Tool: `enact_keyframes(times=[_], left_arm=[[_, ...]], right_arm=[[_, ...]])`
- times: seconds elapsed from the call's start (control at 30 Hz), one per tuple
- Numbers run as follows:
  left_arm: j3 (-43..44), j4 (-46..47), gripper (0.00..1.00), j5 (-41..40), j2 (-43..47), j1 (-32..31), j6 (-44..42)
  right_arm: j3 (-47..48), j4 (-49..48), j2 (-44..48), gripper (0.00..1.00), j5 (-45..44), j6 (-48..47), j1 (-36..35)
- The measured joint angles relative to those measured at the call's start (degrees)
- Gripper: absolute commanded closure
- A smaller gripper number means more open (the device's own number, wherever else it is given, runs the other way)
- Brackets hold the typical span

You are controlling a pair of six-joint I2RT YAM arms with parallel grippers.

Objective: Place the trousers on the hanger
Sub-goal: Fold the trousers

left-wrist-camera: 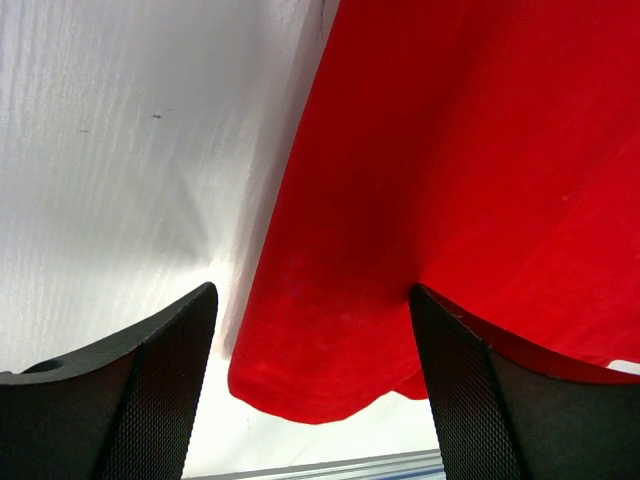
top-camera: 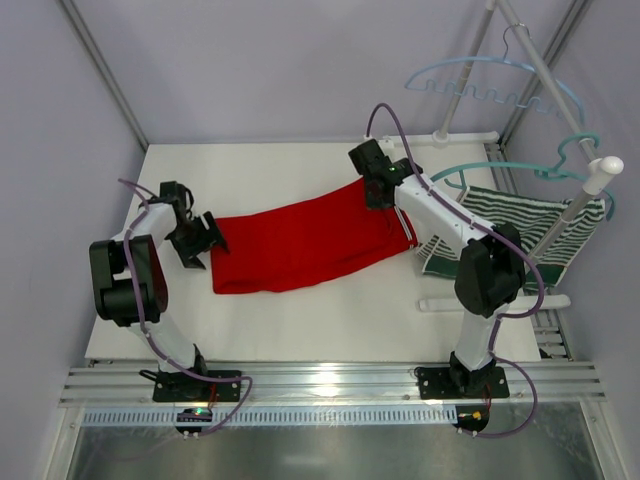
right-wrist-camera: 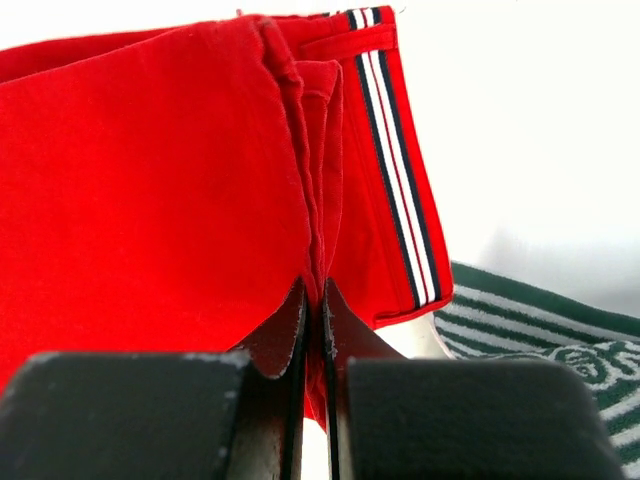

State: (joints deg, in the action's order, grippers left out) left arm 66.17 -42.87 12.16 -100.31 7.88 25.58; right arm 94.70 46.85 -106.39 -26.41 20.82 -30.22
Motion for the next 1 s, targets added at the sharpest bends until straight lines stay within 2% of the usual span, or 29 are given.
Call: enact_keyframes(times=[0.4,1.0], left_arm=[[-1.7,1.55,0.23,4.13,-0.04,0.0,0.92],[-1.62,0.87,0.23,1.16,-0.26,0.0,0.76]], right_arm=[[0.02,-0.55,0.07,0.96,-0.5,-1.22,0.98],[-1.07,-4.39,-1.77,0.96,-6.21,-1.68,2.78]])
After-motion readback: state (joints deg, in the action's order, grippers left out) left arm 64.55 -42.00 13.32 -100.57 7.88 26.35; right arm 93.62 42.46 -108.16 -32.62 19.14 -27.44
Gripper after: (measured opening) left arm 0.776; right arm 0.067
